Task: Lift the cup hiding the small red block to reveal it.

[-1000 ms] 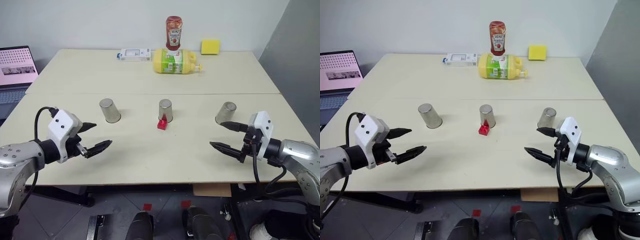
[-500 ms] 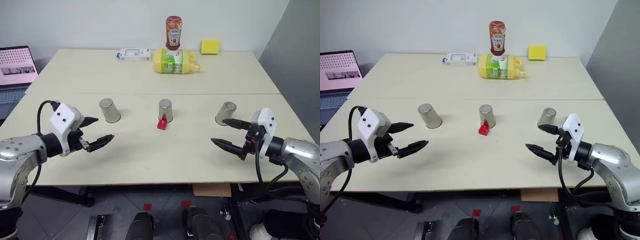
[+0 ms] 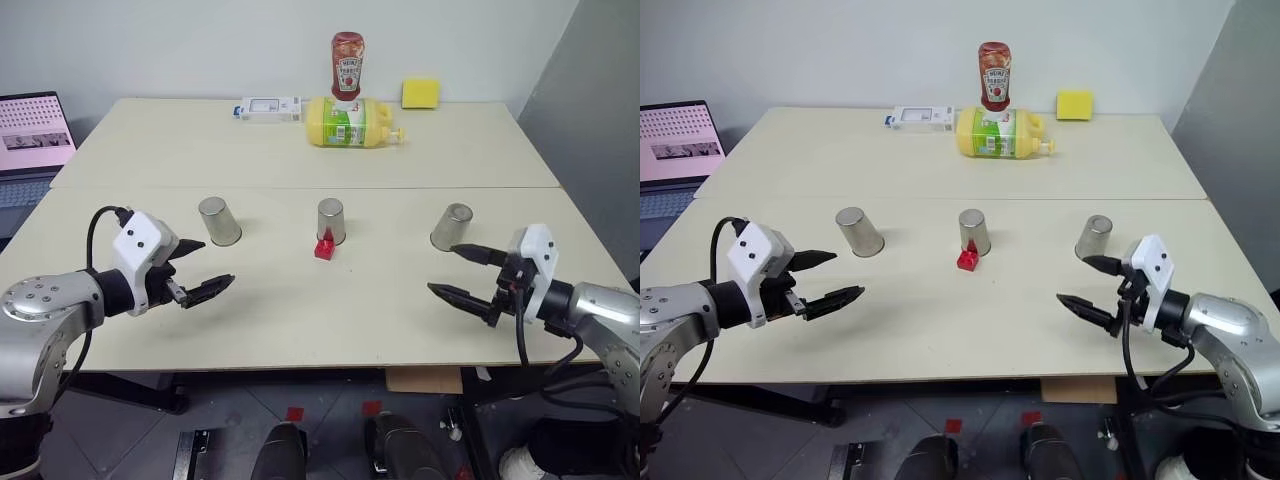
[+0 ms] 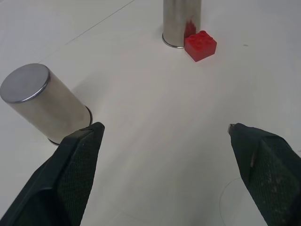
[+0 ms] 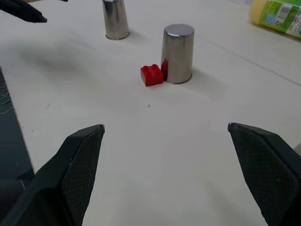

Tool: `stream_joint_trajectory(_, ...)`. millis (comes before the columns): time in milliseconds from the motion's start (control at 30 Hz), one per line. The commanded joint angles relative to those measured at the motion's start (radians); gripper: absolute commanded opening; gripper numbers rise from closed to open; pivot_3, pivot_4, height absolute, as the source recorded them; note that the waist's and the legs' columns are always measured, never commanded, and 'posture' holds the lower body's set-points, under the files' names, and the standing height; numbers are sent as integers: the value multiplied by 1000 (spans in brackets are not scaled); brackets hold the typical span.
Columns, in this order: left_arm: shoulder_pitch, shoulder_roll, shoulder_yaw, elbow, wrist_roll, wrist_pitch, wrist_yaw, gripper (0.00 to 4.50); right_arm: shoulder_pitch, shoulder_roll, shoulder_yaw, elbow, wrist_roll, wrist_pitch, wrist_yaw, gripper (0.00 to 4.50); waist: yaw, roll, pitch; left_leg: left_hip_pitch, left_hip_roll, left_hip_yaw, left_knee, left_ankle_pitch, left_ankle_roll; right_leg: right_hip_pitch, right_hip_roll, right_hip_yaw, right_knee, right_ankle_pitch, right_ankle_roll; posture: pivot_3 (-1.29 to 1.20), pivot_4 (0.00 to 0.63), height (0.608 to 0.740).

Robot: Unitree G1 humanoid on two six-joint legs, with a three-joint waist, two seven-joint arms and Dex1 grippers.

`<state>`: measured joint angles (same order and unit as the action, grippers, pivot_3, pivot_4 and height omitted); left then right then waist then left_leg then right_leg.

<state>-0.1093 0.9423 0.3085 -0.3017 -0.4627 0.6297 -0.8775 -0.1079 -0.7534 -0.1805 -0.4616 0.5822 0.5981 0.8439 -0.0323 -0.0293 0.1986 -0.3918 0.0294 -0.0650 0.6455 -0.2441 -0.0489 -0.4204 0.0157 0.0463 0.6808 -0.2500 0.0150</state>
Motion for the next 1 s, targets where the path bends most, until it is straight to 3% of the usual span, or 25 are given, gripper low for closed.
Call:
stream_joint_trajectory(33, -10, 20, 9, 7, 11, -24, -13, 4500, -5, 1, -26, -48, 6, -21, -21, 4465, -1, 0, 0, 0, 0, 0, 0, 0, 0, 0, 0, 0, 0, 0, 0, 0, 150, 740)
stream_joint_trajectory(633, 10, 35, 44, -5, 6, -23, -14, 4500, -102, -9, 15, 9, 11, -4, 3, 4465, -1, 0, 0, 0, 0, 0, 0, 0, 0, 0, 0, 0, 0, 0, 0, 0, 150, 740)
stream_joint_trajectory(1000, 12, 56, 48, 5, 9, -23, -30, 4500, -82, 4, 33, 16, -15, -37, 10, 4465, 0, 0, 0, 0, 0, 0, 0, 0, 0, 0, 0, 0, 0, 0, 0, 0, 150, 740)
